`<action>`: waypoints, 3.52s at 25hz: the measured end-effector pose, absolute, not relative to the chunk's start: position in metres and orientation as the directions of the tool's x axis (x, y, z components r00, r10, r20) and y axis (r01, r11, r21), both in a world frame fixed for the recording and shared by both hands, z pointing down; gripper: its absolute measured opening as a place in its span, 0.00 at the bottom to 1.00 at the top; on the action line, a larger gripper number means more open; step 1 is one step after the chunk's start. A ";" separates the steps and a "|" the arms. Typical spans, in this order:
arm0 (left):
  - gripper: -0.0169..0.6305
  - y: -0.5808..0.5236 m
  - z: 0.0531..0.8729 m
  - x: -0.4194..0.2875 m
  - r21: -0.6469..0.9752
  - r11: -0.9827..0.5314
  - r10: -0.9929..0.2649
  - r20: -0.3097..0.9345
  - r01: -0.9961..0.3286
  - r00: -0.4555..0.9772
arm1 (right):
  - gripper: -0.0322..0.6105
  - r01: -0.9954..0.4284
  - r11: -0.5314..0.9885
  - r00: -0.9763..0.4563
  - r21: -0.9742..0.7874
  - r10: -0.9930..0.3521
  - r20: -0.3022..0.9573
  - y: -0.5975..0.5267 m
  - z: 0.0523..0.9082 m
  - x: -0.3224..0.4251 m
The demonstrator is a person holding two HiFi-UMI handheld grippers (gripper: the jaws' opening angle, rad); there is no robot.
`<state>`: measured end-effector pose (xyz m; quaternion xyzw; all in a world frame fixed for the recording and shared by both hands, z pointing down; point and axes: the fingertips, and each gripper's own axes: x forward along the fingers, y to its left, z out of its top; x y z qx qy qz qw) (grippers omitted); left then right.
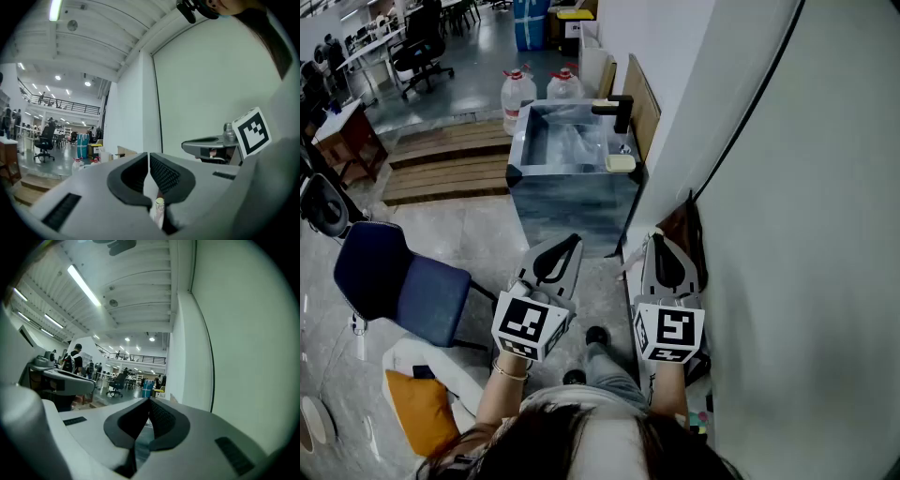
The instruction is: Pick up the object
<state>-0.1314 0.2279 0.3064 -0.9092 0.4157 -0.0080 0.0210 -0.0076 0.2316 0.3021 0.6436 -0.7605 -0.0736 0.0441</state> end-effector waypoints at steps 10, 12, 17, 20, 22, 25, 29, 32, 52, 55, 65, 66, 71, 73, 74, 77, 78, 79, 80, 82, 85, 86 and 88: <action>0.04 0.199 0.309 -0.109 -0.043 -0.662 -0.749 0.007 -0.748 0.662 | 0.09 -0.969 0.183 -0.197 0.164 -0.978 -0.073 0.201 0.302 0.002; 0.04 0.190 0.310 -0.102 -0.046 -0.665 -0.747 0.009 -0.746 0.665 | 0.09 -0.967 0.193 -0.204 0.168 -0.978 -0.052 0.193 0.305 0.005; 0.04 0.167 0.312 -0.083 -0.046 -0.672 -0.740 0.010 -0.739 0.672 | 0.09 -0.961 0.251 -0.256 0.113 -0.966 -0.030 0.176 0.309 0.014; 0.04 0.152 0.312 -0.072 -0.051 -0.674 -0.739 0.013 -0.737 0.674 | 0.09 -0.961 0.261 -0.265 0.093 -0.964 -0.034 0.161 0.311 0.024; 0.04 0.143 0.312 -0.064 -0.050 -0.674 -0.738 0.014 -0.737 0.674 | 0.09 -0.962 0.253 -0.257 0.099 -0.966 -0.028 0.150 0.312 0.033; 0.04 0.130 0.311 -0.051 -0.048 -0.677 -0.736 0.012 -0.735 0.677 | 0.09 -0.959 0.256 -0.260 0.124 -0.965 -0.016 0.136 0.316 0.047; 0.04 0.113 0.314 -0.035 -0.045 -0.673 -0.740 0.022 -0.738 0.673 | 0.09 -0.952 0.274 -0.277 0.137 -0.961 -0.001 0.117 0.322 0.061; 0.04 0.101 0.314 -0.026 -0.048 -0.668 -0.744 0.025 -0.743 0.668 | 0.09 -0.949 0.293 -0.296 0.120 -0.955 -0.010 0.105 0.322 0.069; 0.04 0.048 0.340 -0.001 -0.036 -0.645 -0.764 0.078 -0.764 0.641 | 0.09 -0.926 0.375 -0.375 -0.040 -0.927 0.001 0.048 0.345 0.089; 0.04 0.037 0.340 0.001 -0.029 -0.649 -0.760 0.072 -0.760 0.646 | 0.09 -0.927 0.374 -0.375 -0.038 -0.927 0.011 0.038 0.349 0.090; 0.04 -0.004 0.341 -0.002 -0.018 -0.648 -0.761 0.067 -0.762 0.645 | 0.09 -0.929 0.369 -0.369 -0.016 -0.928 0.044 -0.002 0.357 0.087; 0.04 -0.009 0.342 -0.002 -0.016 -0.647 -0.761 0.067 -0.762 0.645 | 0.09 -0.929 0.370 -0.370 -0.013 -0.928 0.048 -0.007 0.358 0.087; 0.04 -0.031 0.343 0.001 -0.011 -0.647 -0.761 0.070 -0.762 0.645 | 0.09 -0.927 0.375 -0.373 0.008 -0.924 0.080 -0.028 0.367 0.087; 0.04 -0.039 0.344 0.002 -0.008 -0.651 -0.758 0.072 -0.759 0.649 | 0.09 -0.928 0.372 -0.370 0.007 -0.924 0.095 -0.038 0.371 0.087; 0.04 -0.043 0.344 0.003 -0.008 -0.653 -0.756 0.073 -0.757 0.651 | 0.09 -0.928 0.372 -0.369 0.007 -0.924 0.102 -0.043 0.373 0.087; 0.04 -0.055 0.347 0.006 -0.014 -0.658 -0.751 0.080 -0.753 0.655 | 0.09 -0.927 0.375 -0.371 0.009 -0.920 0.128 -0.058 0.379 0.087; 0.04 -0.058 0.348 0.006 -0.014 -0.658 -0.751 0.083 -0.752 0.655 | 0.09 -0.927 0.375 -0.371 0.009 -0.919 0.136 -0.062 0.381 0.086; 0.04 -0.062 0.348 0.006 -0.013 -0.659 -0.750 0.085 -0.752 0.656 | 0.09 -0.927 0.375 -0.370 0.009 -0.918 0.144 -0.066 0.383 0.086; 0.04 -0.066 0.349 0.005 -0.012 -0.660 -0.749 0.085 -0.751 0.657 | 0.09 -0.927 0.374 -0.369 0.009 -0.917 0.152 -0.071 0.386 0.086; 0.04 -0.073 0.348 0.006 -0.010 -0.661 -0.748 0.083 -0.750 0.659 | 0.09 -0.928 0.373 -0.366 0.010 -0.916 0.165 -0.079 0.390 0.086; 0.04 -0.083 0.348 0.006 -0.007 -0.665 -0.745 0.083 -0.747 0.662 | 0.09 -0.929 0.370 -0.363 0.011 -0.915 0.177 -0.090 0.393 0.085; 0.04 -0.086 0.349 0.006 -0.006 -0.668 -0.742 0.083 -0.744 0.665 | 0.09 -0.929 0.371 -0.362 0.011 -0.914 0.182 -0.094 0.395 0.084; 0.04 -0.093 0.350 0.006 -0.004 -0.671 -0.739 0.084 -0.741 0.668 | 0.09 -0.928 0.371 -0.362 0.013 -0.912 0.195 -0.101 0.399 0.082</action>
